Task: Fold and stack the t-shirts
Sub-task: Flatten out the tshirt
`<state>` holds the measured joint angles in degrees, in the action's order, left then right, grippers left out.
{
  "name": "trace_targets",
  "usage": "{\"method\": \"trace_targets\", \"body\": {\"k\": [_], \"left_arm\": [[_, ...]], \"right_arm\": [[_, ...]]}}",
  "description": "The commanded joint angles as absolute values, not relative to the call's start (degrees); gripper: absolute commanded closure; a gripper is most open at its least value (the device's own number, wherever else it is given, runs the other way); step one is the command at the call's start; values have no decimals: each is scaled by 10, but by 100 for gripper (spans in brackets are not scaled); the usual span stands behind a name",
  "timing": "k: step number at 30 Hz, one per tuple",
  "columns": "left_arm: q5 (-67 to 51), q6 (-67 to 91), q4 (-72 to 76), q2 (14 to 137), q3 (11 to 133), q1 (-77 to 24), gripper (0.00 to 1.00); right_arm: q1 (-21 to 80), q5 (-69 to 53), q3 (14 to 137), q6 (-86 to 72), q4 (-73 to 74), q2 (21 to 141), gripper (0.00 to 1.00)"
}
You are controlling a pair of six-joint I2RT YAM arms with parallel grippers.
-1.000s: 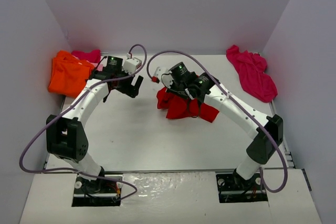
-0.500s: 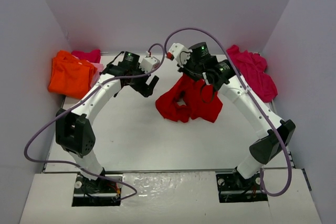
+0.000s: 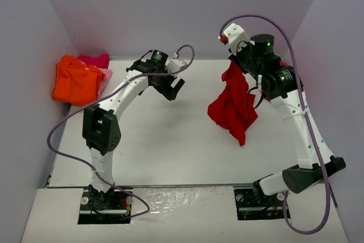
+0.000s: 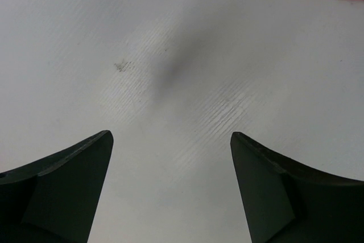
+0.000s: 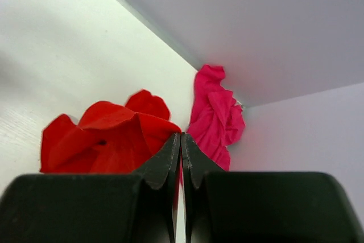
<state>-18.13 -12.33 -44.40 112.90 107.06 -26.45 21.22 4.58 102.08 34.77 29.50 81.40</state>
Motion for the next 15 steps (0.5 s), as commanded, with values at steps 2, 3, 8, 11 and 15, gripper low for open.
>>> {"method": "trace_targets", "body": {"k": [2,3,8,11,15], "left_arm": [[-221,-121,-449,1142,1129,-298,20],[-225,-121,-429,1133,1116,-308,20],[-237,-121,-400,1128,1104,-369,20],[-251,-110,-392,1131,1089,-399,20],[-258,-82,-377,1160,1081,-444,20]], "right_arm": [[215,14,963,340,246,818,100],[215,10,957,338,244,819,100],[216,14,941,335,235,833,100],[215,27,941,333,228,840,100],[215,37,944,323,218,855,100]]}}
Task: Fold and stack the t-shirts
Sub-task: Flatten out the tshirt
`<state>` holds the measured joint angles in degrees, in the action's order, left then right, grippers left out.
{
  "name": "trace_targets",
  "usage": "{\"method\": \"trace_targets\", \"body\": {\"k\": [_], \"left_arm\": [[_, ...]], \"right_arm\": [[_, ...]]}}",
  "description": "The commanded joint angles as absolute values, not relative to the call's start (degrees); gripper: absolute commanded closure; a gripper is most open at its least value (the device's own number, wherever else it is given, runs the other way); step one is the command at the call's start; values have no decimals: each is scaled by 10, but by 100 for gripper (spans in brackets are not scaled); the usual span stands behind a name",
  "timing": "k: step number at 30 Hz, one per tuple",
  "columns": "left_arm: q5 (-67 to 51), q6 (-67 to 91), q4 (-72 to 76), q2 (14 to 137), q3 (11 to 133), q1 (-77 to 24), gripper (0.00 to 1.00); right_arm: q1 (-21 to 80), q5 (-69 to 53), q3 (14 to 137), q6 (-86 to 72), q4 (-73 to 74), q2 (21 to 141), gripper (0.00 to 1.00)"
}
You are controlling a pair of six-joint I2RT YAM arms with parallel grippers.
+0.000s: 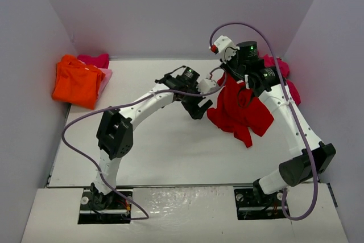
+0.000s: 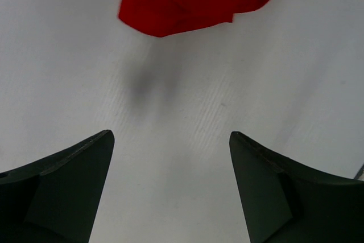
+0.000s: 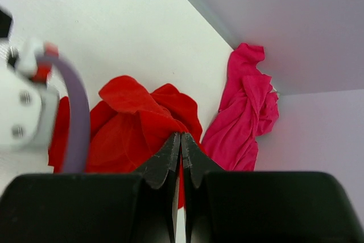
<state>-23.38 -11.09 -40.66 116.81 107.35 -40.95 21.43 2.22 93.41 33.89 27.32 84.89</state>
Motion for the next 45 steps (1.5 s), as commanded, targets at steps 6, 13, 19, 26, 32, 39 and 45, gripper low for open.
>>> {"method": "trace_targets", "body": {"k": [6,13,19,26,32,39,45], "left_arm": [[-249,-65,-392,1264,1172,-471,23],[-247,-55,-430,1363,1294,-484,28],[-145,-98,-416,1347,1278,-531,28],[-88,-125,-390,1321,1216,-570,28],[-91,-127,-406,1371,1277,-565,48],[-46,-132,-410,1400,1307,-556,100],[-33,-137,-361,1306,1173,-475,100]], "right_arm": [[215,38,943,310,216,865,100],[214,55,917,314,212,859,100],[214,61,910,313,210,863,100],[213,52,913,302,207,870,100],[213,47,897,301,207,858,100],[213,51,885,309,207,846,100],[211,69,892,317,201,844,100]]}}
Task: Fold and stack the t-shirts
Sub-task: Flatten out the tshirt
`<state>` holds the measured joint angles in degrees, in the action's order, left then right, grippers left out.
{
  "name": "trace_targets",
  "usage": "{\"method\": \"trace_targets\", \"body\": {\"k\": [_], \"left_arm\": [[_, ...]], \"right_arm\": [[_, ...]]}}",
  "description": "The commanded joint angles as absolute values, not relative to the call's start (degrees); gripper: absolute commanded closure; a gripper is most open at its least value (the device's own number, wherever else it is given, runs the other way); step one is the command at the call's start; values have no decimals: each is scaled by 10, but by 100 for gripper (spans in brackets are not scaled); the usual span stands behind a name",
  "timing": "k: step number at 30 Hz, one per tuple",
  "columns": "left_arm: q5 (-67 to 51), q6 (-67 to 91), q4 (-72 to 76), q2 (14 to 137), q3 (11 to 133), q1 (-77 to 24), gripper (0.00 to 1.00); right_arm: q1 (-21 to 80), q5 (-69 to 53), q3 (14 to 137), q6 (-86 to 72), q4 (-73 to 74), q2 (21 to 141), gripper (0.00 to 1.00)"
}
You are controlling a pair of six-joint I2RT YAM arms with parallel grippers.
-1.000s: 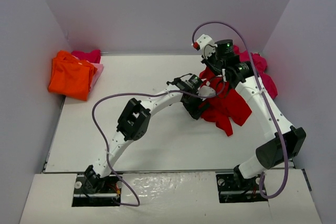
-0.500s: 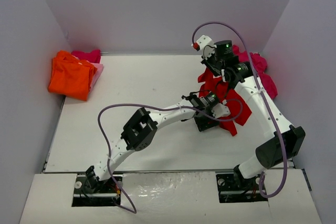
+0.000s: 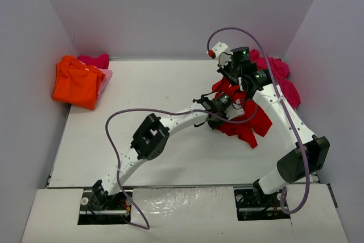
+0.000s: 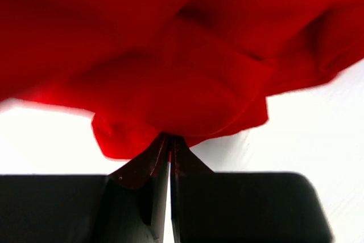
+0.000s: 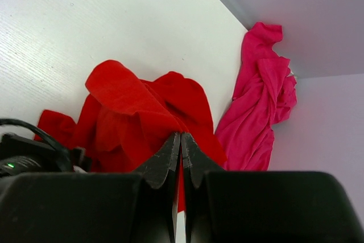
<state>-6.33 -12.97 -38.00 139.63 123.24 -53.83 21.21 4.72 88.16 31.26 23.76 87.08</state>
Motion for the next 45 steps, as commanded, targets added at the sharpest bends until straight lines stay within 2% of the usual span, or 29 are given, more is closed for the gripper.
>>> {"method": "trace_targets", "body": {"k": [1,9,14,18,30,40,45], "left_arm": [[-33,-139,-348,1278,1142,-453,100],[-43,-158,-300,1063,955,-332,100],[-51,-163,-308,939,916,-296,100],[-53,-165,-339,899,948,-282,100],[-151,-167,-466,829,1167,-189,100],[-136,-182,-479,836,1178,-166,100],[-120,-170,-502,843,1252,-151,100]], "right_arm": [[208,75,896,316,199,847,100],[206,72,921,300,191,852,100],[207,35,930,299,192,824,100],[205,22,944,304,198,791,100],[197,-33,1017,297,258,729,100],[198,-193,989,334,357,718,100],[201,-160,1011,336,361,724,100]]}}
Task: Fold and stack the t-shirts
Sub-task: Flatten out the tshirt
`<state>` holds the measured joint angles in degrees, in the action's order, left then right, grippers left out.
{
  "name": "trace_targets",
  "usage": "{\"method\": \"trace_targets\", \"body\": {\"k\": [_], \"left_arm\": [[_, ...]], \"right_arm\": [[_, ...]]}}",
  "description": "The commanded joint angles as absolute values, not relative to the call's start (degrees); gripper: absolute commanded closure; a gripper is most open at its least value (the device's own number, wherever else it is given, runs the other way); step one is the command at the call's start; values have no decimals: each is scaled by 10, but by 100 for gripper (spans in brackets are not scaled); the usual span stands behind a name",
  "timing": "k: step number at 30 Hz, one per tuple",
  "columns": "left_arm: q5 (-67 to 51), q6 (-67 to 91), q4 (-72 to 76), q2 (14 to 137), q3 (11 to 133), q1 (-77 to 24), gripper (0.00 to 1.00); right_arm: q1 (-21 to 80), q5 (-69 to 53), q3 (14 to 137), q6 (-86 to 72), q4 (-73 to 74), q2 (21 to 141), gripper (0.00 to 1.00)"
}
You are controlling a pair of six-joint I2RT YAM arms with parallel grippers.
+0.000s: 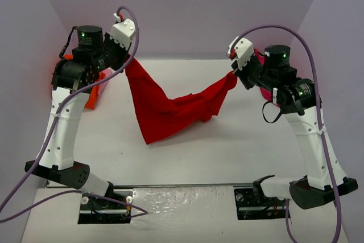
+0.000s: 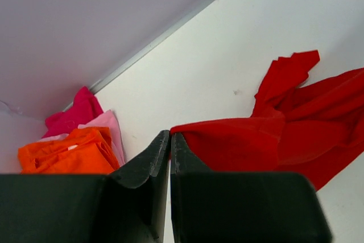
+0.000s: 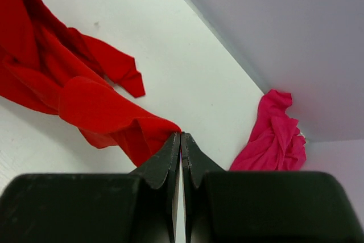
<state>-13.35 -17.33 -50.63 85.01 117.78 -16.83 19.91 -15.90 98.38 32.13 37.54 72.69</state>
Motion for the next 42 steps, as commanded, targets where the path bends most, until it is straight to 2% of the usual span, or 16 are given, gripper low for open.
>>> {"method": "trace_targets", "body": {"k": [1,8,10,13,15,16,18,22,24,28,34,40,42], "left_arm": [[-121,-166,-506,841,1269,-145,100],[-145,-114,-477,789,1246,-64,100],[-146,-86,-457,781,1237,-33,100],[-156,-50,-451,793,1273,36,100],[-174,-29,-462,809,1339,75,100],[-186,-17,-470,821,1372,99,100],[-221,22,-485,846,1428,155,100],[-308,145,-419,848,1436,273,100],[-349,204,-382,866,1441,278,100],[-424,262,-319,919,1451,263,100],[-394,173,-382,965,1455,168,100],[-264,18,-480,999,1448,-102,100],[-241,1,-490,1009,1435,-156,100]], "right_arm": [[204,-156,1009,339,363,731,100],[221,-124,956,351,345,788,100],[253,-98,935,366,362,806,98],[331,-84,892,388,391,827,77],[360,-88,886,403,432,843,47],[371,-85,883,408,445,851,36],[380,-60,877,410,447,866,29],[380,-28,866,407,442,874,28],[380,-24,851,408,427,863,28],[376,-17,829,400,406,839,28],[377,-2,831,382,404,842,28],[375,14,850,367,404,873,28],[374,24,851,366,404,880,29]]}}
